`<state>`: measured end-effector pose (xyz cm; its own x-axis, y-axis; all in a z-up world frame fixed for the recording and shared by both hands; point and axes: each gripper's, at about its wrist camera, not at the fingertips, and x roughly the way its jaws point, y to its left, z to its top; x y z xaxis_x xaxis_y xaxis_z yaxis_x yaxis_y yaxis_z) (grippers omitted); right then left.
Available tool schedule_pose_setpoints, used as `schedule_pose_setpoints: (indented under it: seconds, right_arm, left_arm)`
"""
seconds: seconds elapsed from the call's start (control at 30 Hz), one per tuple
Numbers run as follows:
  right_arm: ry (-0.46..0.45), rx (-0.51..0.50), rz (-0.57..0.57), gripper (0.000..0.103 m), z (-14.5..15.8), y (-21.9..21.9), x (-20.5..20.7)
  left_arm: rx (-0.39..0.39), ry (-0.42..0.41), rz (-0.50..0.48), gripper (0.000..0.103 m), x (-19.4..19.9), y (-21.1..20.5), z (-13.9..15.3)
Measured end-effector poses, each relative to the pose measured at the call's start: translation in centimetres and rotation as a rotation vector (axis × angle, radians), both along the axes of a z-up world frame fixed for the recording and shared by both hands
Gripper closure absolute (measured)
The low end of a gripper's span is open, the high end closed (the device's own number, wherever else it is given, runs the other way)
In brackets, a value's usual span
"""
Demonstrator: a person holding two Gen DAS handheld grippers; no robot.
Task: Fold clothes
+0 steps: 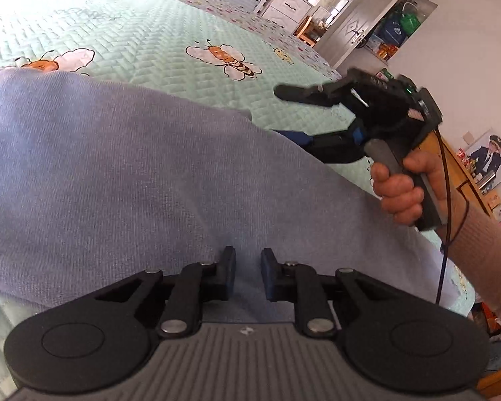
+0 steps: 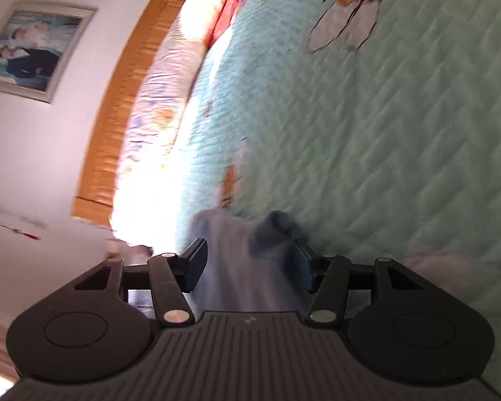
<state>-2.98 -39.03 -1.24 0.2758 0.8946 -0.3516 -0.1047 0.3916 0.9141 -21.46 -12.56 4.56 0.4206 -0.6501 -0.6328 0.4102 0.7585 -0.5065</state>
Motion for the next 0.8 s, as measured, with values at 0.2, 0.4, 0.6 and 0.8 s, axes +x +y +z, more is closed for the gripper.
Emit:
schedule_pose_setpoints:
  seconds: [0.2,0.4,0.6,0.8]
  right_arm:
    - [0.025,-0.029,0.091,0.045,1.1,0.2,0.1]
    - [0.08,-0.045,0.152,0.043,0.4,1.8,0.3]
    - [0.119,0.06,0.115,0.034,0.2,3.1,1.5]
    - [0.172,0.084,-0.008,0.032,-0.6,2.8,1.4]
  left_arm:
    - [-0.017,0.0,-0.001,0.084,-0.9,1.0,-0.3]
    - [-0.025,-0.004,-0.003,0.084,-0.4,1.1,-0.6]
    - [-0.024,-0.005,-0.004,0.084,0.1,0.9,-0.7]
    - [-0.032,-0.005,-0.005,0.084,0.1,1.1,-0.9]
